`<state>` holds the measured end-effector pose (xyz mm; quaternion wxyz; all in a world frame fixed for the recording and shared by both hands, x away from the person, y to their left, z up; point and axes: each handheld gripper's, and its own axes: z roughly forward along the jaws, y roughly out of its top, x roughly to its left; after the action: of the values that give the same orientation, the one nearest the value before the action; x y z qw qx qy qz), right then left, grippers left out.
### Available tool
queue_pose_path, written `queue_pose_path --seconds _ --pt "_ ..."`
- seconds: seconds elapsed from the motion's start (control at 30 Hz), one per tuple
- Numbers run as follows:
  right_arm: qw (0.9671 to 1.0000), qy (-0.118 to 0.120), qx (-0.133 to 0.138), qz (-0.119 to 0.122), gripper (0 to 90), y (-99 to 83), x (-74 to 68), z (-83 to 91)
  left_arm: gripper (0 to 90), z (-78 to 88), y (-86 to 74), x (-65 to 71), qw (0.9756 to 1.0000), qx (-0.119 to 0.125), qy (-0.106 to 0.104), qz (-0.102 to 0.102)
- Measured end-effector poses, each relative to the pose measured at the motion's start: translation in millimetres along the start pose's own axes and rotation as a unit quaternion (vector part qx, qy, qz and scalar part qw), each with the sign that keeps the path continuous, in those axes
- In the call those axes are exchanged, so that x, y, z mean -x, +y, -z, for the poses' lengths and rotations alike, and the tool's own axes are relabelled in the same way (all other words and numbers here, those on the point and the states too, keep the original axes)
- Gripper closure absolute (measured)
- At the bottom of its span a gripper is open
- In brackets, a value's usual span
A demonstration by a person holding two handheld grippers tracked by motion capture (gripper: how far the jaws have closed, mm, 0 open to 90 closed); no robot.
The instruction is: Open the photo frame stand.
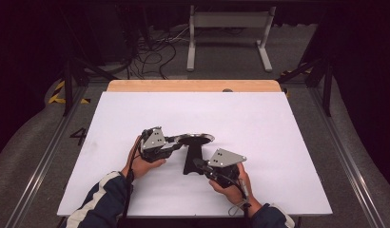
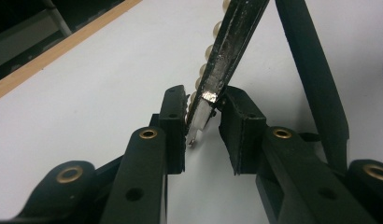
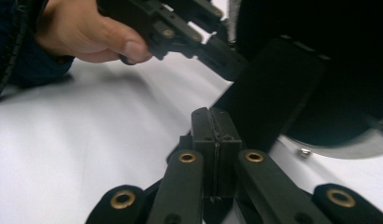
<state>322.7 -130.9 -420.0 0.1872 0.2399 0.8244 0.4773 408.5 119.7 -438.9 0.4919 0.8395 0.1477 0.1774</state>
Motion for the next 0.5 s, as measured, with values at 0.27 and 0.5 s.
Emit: queue_pose_path --seconds 0.27,0.5 --pt "0.9999 -0.008 -0.005 0.010 90.0 0.8 -13.7 -15.8 71.8 -1.2 0.6 0.8 1.0000 -0.005 0.005 -0.006" --pt "0.9995 -0.017 -0.010 0.026 90.0 3.7 -27.7 -33.9 72.3 -1.4 2.4 2.8 0.9998 -0.013 0.011 -0.008"
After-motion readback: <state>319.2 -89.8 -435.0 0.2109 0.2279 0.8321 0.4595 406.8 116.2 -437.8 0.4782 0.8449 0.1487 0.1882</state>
